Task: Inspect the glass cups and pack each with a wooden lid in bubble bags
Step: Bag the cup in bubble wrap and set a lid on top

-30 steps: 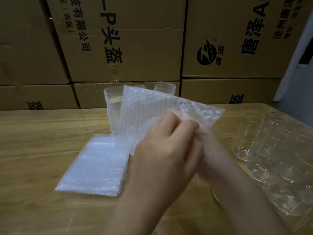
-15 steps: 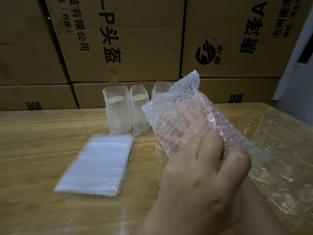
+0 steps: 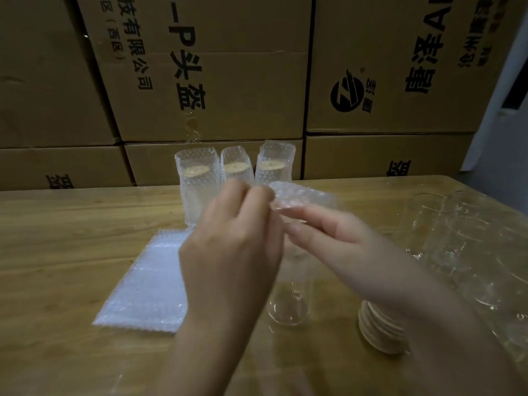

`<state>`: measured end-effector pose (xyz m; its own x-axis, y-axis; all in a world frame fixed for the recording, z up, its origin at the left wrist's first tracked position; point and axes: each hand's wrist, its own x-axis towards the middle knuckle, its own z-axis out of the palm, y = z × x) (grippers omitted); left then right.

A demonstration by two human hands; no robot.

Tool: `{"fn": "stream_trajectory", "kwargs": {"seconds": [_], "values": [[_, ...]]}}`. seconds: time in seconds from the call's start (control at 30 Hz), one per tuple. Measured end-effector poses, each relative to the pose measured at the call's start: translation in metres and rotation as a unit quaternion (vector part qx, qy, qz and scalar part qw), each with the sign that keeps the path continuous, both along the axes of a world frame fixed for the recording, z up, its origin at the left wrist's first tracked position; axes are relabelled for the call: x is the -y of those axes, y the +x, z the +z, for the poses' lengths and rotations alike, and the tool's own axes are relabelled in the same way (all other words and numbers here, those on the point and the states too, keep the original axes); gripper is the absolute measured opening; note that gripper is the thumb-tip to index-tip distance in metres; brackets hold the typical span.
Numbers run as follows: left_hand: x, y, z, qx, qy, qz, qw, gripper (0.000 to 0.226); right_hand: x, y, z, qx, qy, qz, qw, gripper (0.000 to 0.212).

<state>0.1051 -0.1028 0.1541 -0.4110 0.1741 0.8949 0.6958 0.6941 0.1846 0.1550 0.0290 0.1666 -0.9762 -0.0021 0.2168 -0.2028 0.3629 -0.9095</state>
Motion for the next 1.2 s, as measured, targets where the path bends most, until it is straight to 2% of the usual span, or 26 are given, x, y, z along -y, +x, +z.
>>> {"fn": "stream_trajectory", "kwargs": {"seconds": [0.03,0.1,0.17,0.23,0.3,0.37,0.43,0.53,0.7,0.9,0.97,1.07,1.13,1.2], "values": [[0.006,-0.008,0.001,0.025,0.010,0.010,1.000,0.007,0.001,0.004,0.002,-0.021,0.026,0.006,0.999,0.029],[0.016,-0.019,0.002,0.075,0.016,0.015,0.997,0.009,0.002,0.008,0.006,-0.105,0.012,-0.002,0.994,0.021],[0.025,-0.026,0.004,0.119,0.050,0.009,0.992,0.011,0.000,0.005,0.005,-0.191,-0.012,-0.068,0.979,0.018],[0.035,-0.034,0.007,0.153,0.108,0.008,0.982,0.011,-0.003,-0.004,-0.002,-0.223,0.033,-0.158,0.961,0.018],[0.043,-0.039,0.008,0.172,0.154,0.006,0.973,0.007,-0.010,-0.014,-0.012,-0.174,0.143,-0.175,0.958,0.023],[0.048,-0.040,0.009,0.176,0.172,0.012,0.969,0.010,-0.014,-0.023,-0.024,-0.064,0.281,-0.117,0.950,0.030],[0.050,-0.041,0.010,0.179,0.168,0.010,0.969,0.012,-0.016,-0.031,-0.035,-0.003,0.347,-0.073,0.935,0.037],[0.045,-0.041,0.007,0.205,0.151,-0.013,0.967,0.020,-0.016,-0.037,-0.042,-0.002,0.334,-0.080,0.939,0.038],[0.035,-0.043,-0.001,0.251,0.107,-0.048,0.961,0.027,-0.024,-0.040,-0.046,0.024,0.325,-0.074,0.942,0.054],[0.023,-0.048,-0.014,0.277,0.117,-0.078,0.951,0.023,-0.028,-0.036,-0.038,-0.009,0.356,-0.094,0.930,0.051],[0.021,-0.050,-0.017,0.282,0.122,-0.081,0.948,0.022,-0.036,-0.031,-0.028,-0.049,0.328,-0.152,0.931,0.052],[0.019,-0.052,-0.019,0.295,0.134,-0.090,0.942,0.021,-0.045,-0.020,-0.014,-0.186,0.230,-0.300,0.907,0.054],[0.016,-0.052,-0.021,0.305,0.137,-0.099,0.937,0.021,-0.044,-0.014,-0.008,-0.301,0.099,-0.345,0.883,0.052],[0.013,-0.051,-0.023,0.315,0.143,-0.109,0.932,0.018,-0.041,-0.011,-0.003,-0.377,-0.045,-0.325,0.866,0.050]]}}
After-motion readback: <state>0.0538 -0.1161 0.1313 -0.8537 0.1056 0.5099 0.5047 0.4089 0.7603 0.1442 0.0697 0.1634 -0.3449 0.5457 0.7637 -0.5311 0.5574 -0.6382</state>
